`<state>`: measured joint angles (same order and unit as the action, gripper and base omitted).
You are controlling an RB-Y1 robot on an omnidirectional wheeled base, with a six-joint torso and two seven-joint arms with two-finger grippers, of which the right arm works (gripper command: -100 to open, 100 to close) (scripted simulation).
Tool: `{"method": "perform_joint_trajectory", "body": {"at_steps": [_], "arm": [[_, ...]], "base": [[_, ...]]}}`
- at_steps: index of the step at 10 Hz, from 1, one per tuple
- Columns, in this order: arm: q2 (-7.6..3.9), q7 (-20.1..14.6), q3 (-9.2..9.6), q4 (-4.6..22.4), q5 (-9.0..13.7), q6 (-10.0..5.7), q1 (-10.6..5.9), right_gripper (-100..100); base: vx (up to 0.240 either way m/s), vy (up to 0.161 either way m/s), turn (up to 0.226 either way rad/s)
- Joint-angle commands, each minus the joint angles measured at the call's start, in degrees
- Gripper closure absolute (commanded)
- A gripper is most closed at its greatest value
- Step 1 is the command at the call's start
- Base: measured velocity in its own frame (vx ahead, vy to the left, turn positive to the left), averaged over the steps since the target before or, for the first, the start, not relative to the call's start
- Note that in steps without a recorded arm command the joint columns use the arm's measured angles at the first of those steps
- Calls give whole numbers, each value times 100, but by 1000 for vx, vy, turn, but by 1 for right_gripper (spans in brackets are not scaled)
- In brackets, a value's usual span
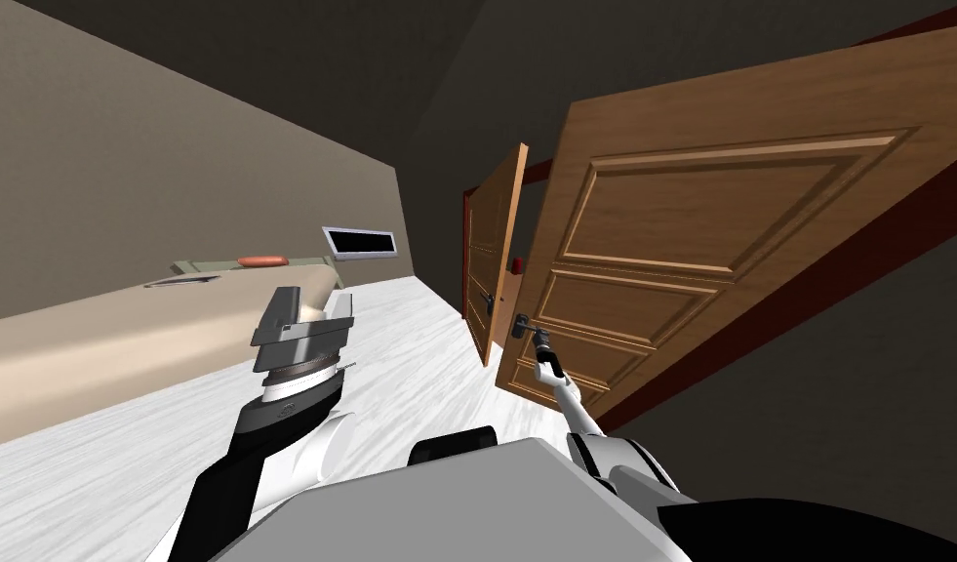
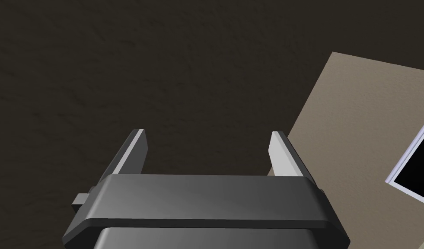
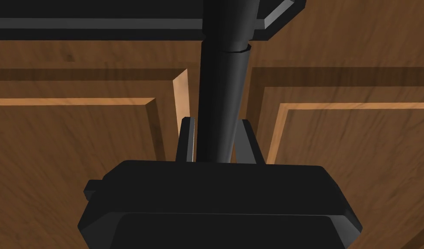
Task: Pull the door open
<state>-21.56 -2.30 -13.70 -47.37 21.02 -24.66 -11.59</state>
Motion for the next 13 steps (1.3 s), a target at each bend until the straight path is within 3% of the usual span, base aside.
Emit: {"method": "perform_joint_trajectory", "body": {"at_steps": [1, 4, 5, 13], "arm": [[20, -112, 177, -122, -34, 21, 44, 100], [-25, -260, 367, -175, -70, 17, 63, 100], [-46, -195, 265, -213, -51, 60, 103, 100], [-222, -648, 812, -324, -147, -35, 200, 100]], "base": [[-263, -25, 207], [-251, -48, 101], [-107, -18, 5], [-211, -42, 118]]}}
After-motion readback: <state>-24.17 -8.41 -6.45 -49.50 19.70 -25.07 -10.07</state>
